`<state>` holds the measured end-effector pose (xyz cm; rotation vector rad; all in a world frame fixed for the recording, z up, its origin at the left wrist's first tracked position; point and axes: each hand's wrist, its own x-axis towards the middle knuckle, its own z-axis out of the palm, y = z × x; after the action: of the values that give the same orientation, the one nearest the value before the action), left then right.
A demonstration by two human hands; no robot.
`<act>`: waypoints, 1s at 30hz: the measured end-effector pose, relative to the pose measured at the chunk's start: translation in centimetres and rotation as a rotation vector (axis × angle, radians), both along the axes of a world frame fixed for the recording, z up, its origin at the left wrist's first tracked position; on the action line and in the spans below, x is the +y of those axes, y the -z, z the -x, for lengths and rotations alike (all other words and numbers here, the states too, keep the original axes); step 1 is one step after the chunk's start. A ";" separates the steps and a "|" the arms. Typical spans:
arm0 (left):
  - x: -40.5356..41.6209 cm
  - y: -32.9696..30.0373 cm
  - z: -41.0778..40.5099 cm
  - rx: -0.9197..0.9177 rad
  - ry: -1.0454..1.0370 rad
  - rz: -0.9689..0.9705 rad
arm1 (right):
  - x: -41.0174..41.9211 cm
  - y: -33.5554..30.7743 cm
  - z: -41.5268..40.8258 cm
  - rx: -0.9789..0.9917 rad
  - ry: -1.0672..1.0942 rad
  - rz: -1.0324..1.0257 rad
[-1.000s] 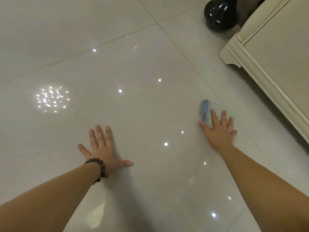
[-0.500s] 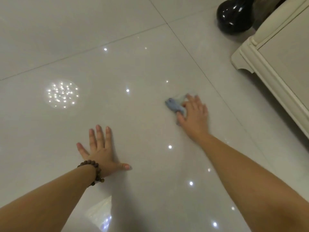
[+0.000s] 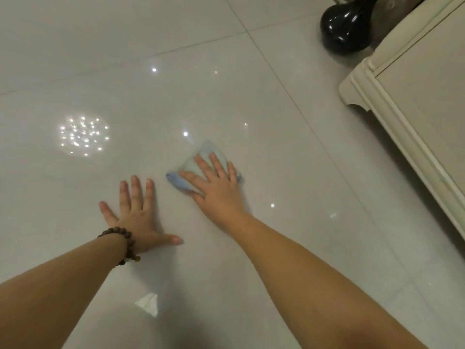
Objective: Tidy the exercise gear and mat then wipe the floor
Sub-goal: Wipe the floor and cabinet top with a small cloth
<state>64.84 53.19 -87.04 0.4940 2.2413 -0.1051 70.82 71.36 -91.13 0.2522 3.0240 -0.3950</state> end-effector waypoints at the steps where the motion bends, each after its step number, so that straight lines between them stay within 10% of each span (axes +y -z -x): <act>1: 0.0 -0.1 0.0 -0.003 0.005 -0.007 | 2.4 0.4 -2.2 0.008 0.056 -0.019; 11: -0.2 -0.4 -1.0 0.068 0.033 -0.017 | 17.9 -2.7 -17.0 -0.258 1.191 0.043; 17: -0.7 -0.1 -4.7 0.254 0.068 -0.101 | -0.3 -0.5 -13.9 -0.068 0.078 -0.047; 20: -1.3 0.3 -8.7 0.260 0.073 -0.166 | 5.5 -0.6 -19.1 -0.036 -0.170 -0.132; 26: -1.7 1.1 -14.2 0.144 0.097 -0.139 | 19.5 -4.3 -29.9 -0.199 1.294 0.083; 30: -1.5 1.0 -14.8 0.084 0.129 -0.076 | 10.4 -2.0 -21.0 -0.104 1.017 0.030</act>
<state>79.59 51.67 -88.01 0.6874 2.3005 -0.1092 91.78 81.72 -89.14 1.7278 2.5304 -0.4404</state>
